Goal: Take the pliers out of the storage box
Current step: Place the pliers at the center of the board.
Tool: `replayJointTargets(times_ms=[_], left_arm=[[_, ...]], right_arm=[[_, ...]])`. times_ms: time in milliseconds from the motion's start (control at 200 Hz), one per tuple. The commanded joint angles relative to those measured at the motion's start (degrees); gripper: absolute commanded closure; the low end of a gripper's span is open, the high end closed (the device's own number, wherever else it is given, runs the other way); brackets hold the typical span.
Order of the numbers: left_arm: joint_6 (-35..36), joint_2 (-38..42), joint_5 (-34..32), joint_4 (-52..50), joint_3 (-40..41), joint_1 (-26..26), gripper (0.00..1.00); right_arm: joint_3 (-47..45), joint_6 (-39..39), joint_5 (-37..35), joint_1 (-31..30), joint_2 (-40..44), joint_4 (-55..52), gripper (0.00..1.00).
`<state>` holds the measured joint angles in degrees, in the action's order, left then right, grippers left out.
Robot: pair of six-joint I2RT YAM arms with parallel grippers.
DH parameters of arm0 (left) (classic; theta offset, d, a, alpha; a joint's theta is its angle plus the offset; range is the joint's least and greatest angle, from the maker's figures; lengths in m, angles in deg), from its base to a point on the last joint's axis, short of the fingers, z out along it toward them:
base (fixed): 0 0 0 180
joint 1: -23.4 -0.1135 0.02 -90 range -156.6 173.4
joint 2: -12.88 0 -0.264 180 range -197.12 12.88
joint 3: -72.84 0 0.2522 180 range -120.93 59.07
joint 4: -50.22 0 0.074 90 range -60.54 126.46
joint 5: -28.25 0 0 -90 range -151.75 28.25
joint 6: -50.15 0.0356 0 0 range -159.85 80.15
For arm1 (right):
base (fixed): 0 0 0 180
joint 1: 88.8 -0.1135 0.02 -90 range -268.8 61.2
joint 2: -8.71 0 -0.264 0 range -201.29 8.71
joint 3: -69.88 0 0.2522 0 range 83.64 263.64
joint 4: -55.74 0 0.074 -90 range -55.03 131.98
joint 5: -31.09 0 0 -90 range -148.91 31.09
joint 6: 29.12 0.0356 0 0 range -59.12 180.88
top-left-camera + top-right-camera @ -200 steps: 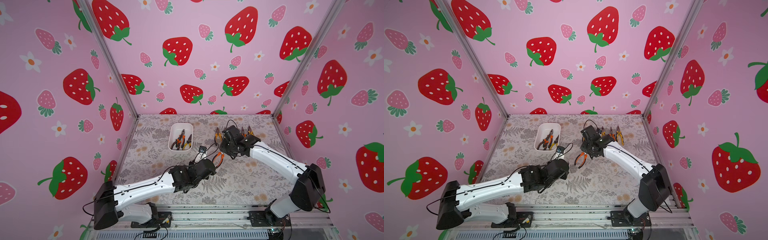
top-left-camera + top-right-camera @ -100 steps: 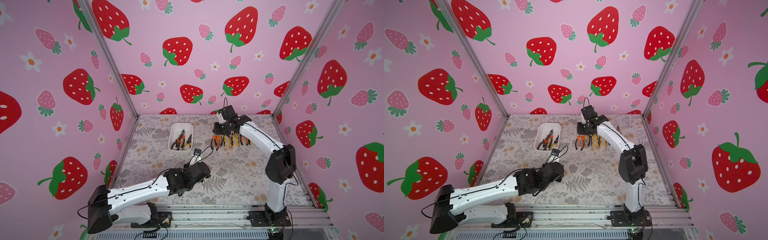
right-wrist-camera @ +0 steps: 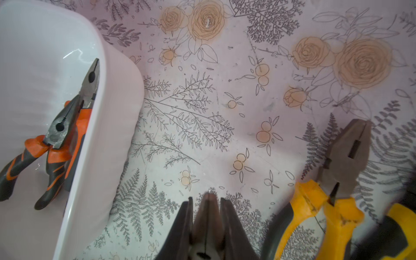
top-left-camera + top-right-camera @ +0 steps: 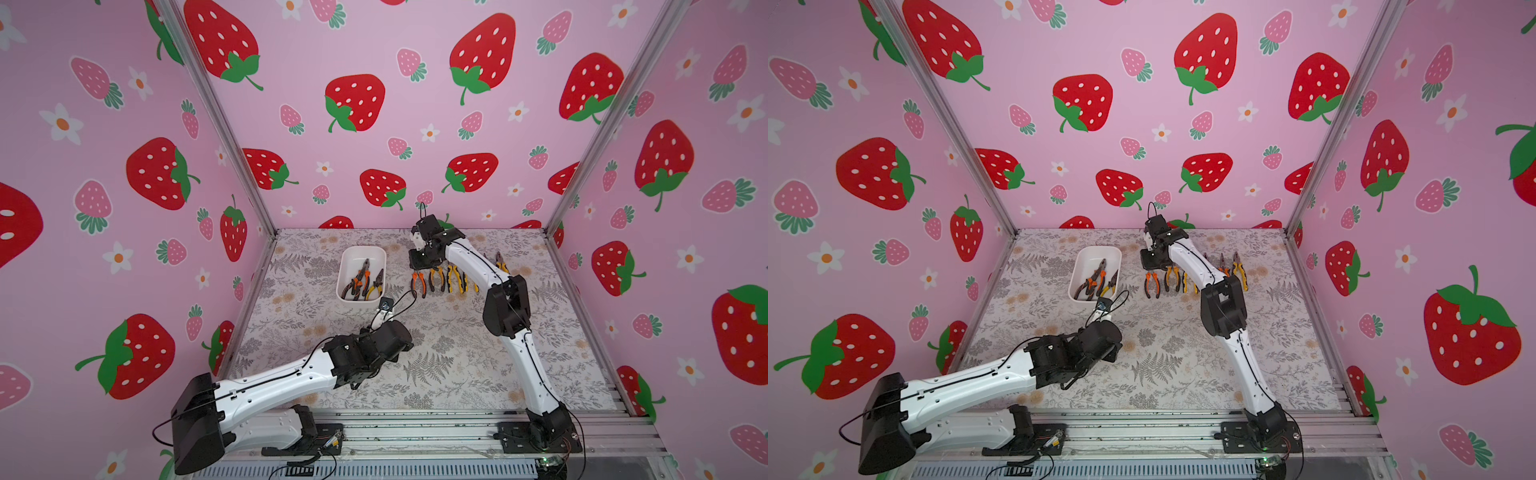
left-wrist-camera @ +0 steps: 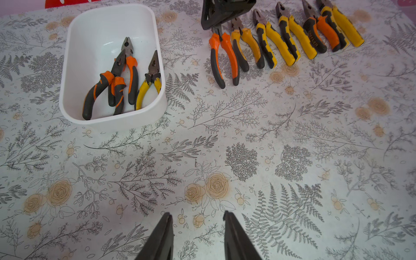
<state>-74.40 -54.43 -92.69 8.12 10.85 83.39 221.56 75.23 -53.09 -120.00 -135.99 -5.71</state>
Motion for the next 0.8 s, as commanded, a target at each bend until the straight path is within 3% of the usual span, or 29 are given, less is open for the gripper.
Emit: replayJointTargets(times_ms=[0, 365, 620, 795], left_arm=[[-0.46, -1.38, 0.86, 0.65, 0.49, -0.23, 0.6], [0.48, -4.73, 2.88, 1.53, -1.33, -0.91, 0.61], [0.53, -5.29, 4.0, 2.27, -1.53, -1.97, 0.61], [0.55, -5.46, 5.07, 2.41, -1.47, -2.88, 0.61]], right_arm=[[2.77, 1.71, -1.5, -0.09, -0.41, 2.5, 1.0], [6.03, 2.26, -8.03, -0.04, -5.88, 6.87, 1.0], [7.09, 3.57, -8.53, 0.53, -8.43, 8.09, 1.0], [7.26, 4.38, -11.25, 0.61, -9.28, 8.39, 0.94]])
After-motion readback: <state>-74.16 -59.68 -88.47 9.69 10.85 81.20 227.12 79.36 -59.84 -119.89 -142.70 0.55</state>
